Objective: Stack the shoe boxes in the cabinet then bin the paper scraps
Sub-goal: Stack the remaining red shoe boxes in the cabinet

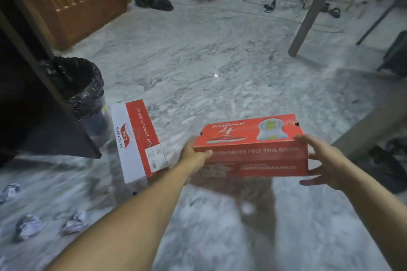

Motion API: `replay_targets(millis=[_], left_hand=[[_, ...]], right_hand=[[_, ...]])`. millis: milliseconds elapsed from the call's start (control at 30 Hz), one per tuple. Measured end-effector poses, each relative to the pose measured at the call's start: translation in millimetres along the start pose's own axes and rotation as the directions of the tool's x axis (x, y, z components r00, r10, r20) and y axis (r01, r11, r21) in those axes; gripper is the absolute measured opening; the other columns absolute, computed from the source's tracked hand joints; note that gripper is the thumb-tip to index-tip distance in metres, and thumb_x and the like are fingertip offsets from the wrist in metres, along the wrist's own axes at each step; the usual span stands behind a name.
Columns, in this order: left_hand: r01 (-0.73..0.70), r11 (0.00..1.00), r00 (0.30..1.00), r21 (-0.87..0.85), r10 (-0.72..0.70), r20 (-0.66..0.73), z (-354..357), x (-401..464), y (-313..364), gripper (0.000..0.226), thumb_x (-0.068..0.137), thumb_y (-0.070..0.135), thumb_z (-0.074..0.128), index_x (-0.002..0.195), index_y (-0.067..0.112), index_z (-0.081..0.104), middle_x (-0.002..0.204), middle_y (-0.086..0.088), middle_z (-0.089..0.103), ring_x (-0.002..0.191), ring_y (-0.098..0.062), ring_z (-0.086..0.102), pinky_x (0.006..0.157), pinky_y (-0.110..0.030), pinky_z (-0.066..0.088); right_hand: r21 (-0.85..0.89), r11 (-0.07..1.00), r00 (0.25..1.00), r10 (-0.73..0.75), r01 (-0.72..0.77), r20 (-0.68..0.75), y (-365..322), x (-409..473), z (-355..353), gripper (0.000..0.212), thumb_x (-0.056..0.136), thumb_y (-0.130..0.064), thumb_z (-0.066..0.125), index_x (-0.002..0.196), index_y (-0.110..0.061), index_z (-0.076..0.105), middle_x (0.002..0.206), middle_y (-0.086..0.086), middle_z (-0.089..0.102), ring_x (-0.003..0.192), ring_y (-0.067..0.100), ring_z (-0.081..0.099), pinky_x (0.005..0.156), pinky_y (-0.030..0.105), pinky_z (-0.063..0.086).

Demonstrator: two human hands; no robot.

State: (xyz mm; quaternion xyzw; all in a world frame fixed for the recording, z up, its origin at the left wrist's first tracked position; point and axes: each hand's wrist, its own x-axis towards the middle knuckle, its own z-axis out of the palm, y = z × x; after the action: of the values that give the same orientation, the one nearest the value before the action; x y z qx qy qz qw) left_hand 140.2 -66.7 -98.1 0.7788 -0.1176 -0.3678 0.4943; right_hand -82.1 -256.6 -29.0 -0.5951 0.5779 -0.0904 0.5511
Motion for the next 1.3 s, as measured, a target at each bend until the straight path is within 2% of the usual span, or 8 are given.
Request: replay_targets(millis=[233,433,533,633,800,1000,1133,1300], left_hand=[[0.006,0.993,1.0,-0.119,-0.009,-0.023,16,3,-10,0.058,0.084,0.0,0.068,0.138,0.005,0.047,0.124,-0.006,0.062,0.094,-0.014,0.059,0.066,-0.014,0.046],[-0.04,0.943,0.994,-0.33,0.005,-0.108,16,-8,-3,0.042,0.082,0.004,0.072,0.12,0.011,0.054,0.11,-0.007,0.063,0.074,-0.009,0.059,0.046,-0.013,0.044],[-0.099,0.913,0.99,-0.396,0.052,-0.127,6,-13,8,0.043,0.077,0.006,0.077,0.107,0.022,0.05,0.114,-0.008,0.066,0.089,-0.022,0.067,0.066,-0.031,0.055],[-0.213,0.926,0.972,-0.312,0.168,-0.164,-13,-26,23,0.052,0.071,0.005,0.081,0.103,0.029,0.047,0.11,-0.008,0.068,0.098,-0.025,0.067,0.09,-0.049,0.054],[-0.422,0.898,0.887,-0.124,0.381,-0.26,-59,-67,57,0.083,0.07,0.006,0.083,0.139,0.025,0.041,0.124,-0.002,0.059,0.11,-0.018,0.06,0.091,-0.033,0.051],[-0.562,0.819,0.752,0.121,0.566,-0.337,-129,-127,80,0.086,0.06,0.011,0.09,0.133,0.025,0.047,0.113,0.007,0.062,0.105,-0.01,0.06,0.092,-0.033,0.053],[-0.584,0.767,0.66,0.266,0.64,-0.394,-176,-170,84,0.086,0.062,0.012,0.089,0.134,0.025,0.046,0.113,0.013,0.056,0.107,-0.006,0.054,0.084,-0.015,0.044],[-0.555,0.745,0.57,0.37,0.665,-0.483,-231,-222,78,0.079,0.065,0.017,0.088,0.133,0.025,0.051,0.116,0.011,0.057,0.107,-0.004,0.053,0.076,-0.005,0.04]], right_hand=[[0.042,0.998,0.997,0.041,-0.038,-0.06,30,10,-5,0.048,0.089,-0.068,0.042,0.118,-0.033,0.054,0.128,-0.001,0.051,0.119,0.035,0.05,0.098,0.06,0.034],[0.115,0.964,0.956,-0.216,0.241,-0.198,27,-7,6,0.036,0.097,-0.059,0.037,0.093,-0.034,0.062,0.101,-0.012,0.063,0.089,0.01,0.06,0.086,0.038,0.049],[0.076,0.923,0.905,-0.351,0.378,-0.238,21,-13,5,0.027,0.096,-0.051,0.047,0.107,-0.03,0.06,0.103,-0.008,0.065,0.087,0.008,0.061,0.074,0.03,0.05],[0.013,0.854,0.844,-0.511,0.52,-0.165,11,-25,1,0.049,0.08,-0.044,0.073,0.122,-0.027,0.054,0.109,-0.006,0.068,0.091,0.009,0.067,0.069,0.03,0.056],[-0.161,0.753,0.752,-0.654,0.638,-0.081,-24,-54,-1,0.103,0.053,-0.048,0.089,0.139,-0.037,0.034,0.124,-0.012,0.059,0.106,0.01,0.064,0.09,0.04,0.054],[-0.273,0.576,0.594,-0.805,0.771,-0.021,-76,-108,23,0.105,0.049,-0.037,0.094,0.138,-0.033,0.04,0.116,-0.006,0.06,0.101,0.013,0.062,0.083,0.027,0.048],[-0.215,0.51,0.523,-0.852,0.833,0.005,-102,-139,50,0.099,0.039,-0.064,0.083,0.128,-0.046,0.044,0.107,-0.004,0.067,0.094,0.02,0.069,0.086,0.043,0.057],[-0.197,0.413,0.434,-0.898,0.889,0.071,-130,-177,85,0.091,0.043,-0.049,0.091,0.124,-0.041,0.05,0.104,-0.005,0.067,0.09,0.018,0.069,0.084,0.039,0.057]])
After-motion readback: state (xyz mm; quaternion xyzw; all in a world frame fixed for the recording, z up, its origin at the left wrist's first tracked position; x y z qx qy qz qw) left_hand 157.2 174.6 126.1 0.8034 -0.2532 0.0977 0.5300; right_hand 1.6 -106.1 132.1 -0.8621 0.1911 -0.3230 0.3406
